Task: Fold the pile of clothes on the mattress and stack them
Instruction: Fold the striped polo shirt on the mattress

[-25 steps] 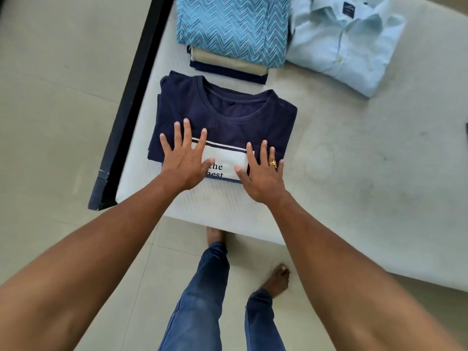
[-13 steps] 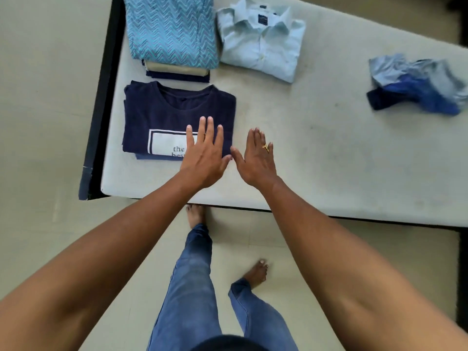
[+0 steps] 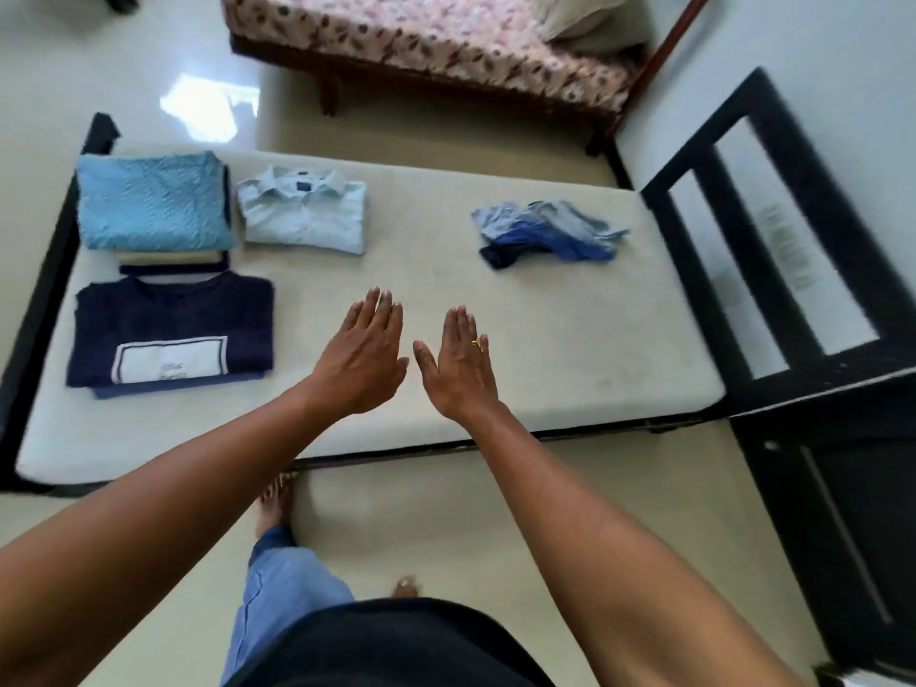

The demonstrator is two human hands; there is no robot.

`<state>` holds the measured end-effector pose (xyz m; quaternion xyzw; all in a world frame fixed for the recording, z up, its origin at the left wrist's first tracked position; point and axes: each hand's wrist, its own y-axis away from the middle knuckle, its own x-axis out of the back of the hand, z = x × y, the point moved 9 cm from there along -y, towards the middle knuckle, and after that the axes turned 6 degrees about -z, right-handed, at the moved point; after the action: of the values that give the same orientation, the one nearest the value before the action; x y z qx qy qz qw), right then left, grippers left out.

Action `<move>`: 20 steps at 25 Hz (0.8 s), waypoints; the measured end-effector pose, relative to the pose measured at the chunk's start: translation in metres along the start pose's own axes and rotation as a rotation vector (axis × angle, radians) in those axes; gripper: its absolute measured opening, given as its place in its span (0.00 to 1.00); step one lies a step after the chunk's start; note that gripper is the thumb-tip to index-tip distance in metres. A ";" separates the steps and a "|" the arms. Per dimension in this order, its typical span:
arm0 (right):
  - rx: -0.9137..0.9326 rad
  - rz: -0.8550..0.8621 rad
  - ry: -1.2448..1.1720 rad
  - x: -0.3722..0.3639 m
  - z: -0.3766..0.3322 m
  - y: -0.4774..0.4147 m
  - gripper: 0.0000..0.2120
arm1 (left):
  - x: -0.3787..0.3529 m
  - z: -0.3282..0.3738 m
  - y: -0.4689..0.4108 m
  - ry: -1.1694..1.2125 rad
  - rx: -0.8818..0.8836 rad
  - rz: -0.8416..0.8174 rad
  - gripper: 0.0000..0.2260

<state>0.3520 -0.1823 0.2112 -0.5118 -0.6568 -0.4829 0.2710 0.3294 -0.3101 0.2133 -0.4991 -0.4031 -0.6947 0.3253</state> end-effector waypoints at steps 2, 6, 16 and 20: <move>-0.028 0.057 -0.013 0.045 0.044 0.015 0.37 | 0.026 0.048 -0.013 -0.014 -0.053 0.057 0.35; -0.090 0.104 0.005 0.110 0.126 0.016 0.38 | 0.066 0.115 -0.051 -0.025 -0.106 0.096 0.35; -0.171 0.055 0.036 0.173 0.277 -0.104 0.37 | 0.042 0.181 -0.261 0.003 -0.166 -0.090 0.35; -0.233 -0.007 -0.010 0.183 0.336 -0.160 0.36 | 0.025 0.204 -0.334 0.024 -0.166 -0.160 0.35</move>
<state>0.1891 0.1979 0.1796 -0.5400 -0.5994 -0.5541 0.2049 0.1245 0.0242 0.1946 -0.4821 -0.3787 -0.7555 0.2310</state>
